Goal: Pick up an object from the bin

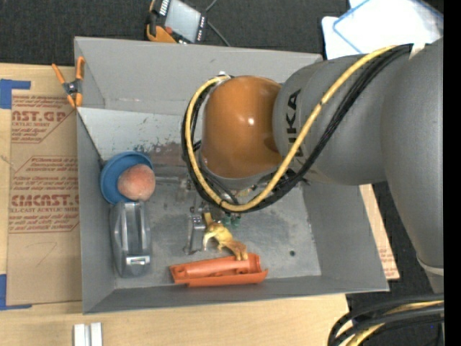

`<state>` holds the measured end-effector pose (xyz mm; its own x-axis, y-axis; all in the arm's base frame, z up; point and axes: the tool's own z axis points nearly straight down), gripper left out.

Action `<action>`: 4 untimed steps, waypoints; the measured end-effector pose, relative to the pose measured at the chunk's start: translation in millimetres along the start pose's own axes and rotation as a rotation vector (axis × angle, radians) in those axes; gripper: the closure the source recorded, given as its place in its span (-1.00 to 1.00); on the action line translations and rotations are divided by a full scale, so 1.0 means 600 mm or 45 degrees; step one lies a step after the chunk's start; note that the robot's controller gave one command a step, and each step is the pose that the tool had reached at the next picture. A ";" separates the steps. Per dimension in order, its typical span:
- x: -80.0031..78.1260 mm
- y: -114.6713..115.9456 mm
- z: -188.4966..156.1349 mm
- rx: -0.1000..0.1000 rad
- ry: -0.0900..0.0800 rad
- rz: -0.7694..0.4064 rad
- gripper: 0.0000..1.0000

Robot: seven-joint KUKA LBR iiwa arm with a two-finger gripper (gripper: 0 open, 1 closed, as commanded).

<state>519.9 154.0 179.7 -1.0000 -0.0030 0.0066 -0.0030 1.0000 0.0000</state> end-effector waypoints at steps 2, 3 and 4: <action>0.048 -0.047 0.173 -0.002 -0.011 -0.281 -1.00; 0.059 -0.111 0.179 -0.005 -0.039 -0.265 -1.00; 0.058 -0.098 0.179 -0.006 -0.051 -0.540 -1.00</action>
Offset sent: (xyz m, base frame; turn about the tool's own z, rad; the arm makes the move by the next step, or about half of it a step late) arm -0.0324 -0.0302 -0.1097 -0.2303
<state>484.7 94.9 72.8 -0.9098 -0.4137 -0.0341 -0.4140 0.9103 -0.0008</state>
